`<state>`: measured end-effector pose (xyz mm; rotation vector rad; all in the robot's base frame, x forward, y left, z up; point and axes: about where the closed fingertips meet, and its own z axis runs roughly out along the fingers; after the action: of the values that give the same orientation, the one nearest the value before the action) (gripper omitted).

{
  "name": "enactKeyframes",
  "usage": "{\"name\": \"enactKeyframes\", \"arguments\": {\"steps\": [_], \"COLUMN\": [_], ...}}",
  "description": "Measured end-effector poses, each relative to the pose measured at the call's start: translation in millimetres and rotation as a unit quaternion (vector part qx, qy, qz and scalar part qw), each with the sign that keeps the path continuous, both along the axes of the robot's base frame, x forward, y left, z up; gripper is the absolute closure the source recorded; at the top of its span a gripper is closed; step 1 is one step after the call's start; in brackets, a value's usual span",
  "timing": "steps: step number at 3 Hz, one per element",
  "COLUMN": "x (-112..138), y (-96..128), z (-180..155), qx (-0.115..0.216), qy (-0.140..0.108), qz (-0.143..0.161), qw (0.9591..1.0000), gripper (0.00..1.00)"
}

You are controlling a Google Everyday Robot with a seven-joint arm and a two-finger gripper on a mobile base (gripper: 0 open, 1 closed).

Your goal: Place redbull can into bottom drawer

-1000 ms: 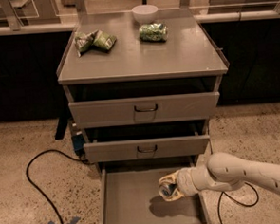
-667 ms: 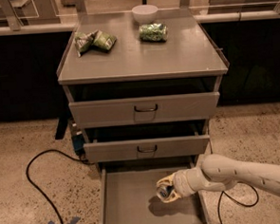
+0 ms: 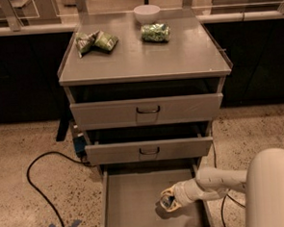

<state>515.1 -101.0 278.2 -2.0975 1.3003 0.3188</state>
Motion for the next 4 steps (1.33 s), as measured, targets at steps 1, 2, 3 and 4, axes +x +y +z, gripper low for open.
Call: {"name": "enactKeyframes", "arguments": {"steps": [1, 2, 3, 4], "x": [4, 7, 10, 20], "y": [-2, 1, 8, 35], "z": [-40, -67, -78, -96], "qx": [-0.007, 0.03, 0.035, 0.064], "qy": [0.005, 0.002, 0.005, 0.005], "qz": [-0.013, -0.038, -0.031, -0.003], "qw": [0.9999, 0.9988, 0.9989, 0.998], "gripper": [1.0, 1.0, 1.0, 1.0]}}
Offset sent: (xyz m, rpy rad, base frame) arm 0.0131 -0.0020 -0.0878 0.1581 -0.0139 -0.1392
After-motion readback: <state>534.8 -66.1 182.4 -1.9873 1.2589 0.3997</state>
